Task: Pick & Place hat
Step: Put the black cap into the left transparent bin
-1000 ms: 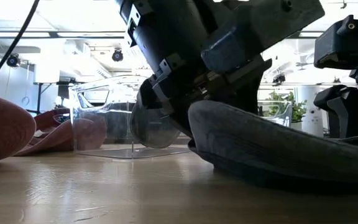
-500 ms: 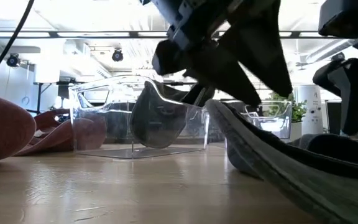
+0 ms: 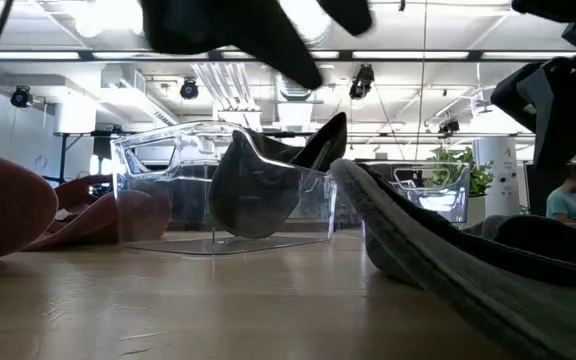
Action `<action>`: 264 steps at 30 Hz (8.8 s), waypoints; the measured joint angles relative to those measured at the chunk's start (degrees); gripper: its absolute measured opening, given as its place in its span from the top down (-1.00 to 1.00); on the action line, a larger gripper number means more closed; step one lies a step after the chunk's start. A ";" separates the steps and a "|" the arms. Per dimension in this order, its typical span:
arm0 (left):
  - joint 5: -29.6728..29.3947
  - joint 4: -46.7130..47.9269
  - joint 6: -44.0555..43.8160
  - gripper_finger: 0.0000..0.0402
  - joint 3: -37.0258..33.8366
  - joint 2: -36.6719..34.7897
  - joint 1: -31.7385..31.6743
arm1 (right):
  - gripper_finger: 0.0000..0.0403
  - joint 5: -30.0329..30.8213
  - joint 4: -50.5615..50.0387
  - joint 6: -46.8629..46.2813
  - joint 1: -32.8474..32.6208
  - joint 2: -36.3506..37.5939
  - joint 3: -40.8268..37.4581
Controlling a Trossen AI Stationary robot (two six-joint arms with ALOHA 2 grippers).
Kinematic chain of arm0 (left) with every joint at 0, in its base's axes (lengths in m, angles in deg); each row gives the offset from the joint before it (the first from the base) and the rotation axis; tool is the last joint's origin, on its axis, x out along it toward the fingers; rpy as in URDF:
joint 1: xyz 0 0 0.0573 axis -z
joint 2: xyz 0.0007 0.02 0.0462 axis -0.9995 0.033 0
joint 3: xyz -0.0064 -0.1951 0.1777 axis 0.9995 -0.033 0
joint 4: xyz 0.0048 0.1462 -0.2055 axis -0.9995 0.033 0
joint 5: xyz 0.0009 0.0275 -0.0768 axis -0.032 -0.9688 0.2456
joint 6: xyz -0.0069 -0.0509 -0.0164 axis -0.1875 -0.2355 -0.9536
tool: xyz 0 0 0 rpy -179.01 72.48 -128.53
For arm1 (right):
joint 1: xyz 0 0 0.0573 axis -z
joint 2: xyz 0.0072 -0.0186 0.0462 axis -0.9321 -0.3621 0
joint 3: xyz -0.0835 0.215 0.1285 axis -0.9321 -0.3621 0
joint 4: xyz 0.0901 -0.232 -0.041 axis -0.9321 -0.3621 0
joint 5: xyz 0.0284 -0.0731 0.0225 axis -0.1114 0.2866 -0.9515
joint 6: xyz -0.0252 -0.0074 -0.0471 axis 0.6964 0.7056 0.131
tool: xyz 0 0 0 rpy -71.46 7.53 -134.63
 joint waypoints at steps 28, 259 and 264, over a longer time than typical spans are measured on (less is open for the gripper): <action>-0.52 -28.18 -23.85 0.17 -17.21 0.00 -0.34 | -0.11 -2.88 0.36 -6.64 0.04 0.02 0.09; 2.71 -9.65 30.19 -0.04 -63.42 -62.18 -25.46 | 0.94 20.55 -10.08 -41.39 29.83 -12.70 26.25; 6.62 -6.67 34.17 -0.04 -63.42 -62.33 -22.64 | 0.94 20.55 -9.60 -41.78 29.79 -12.71 26.25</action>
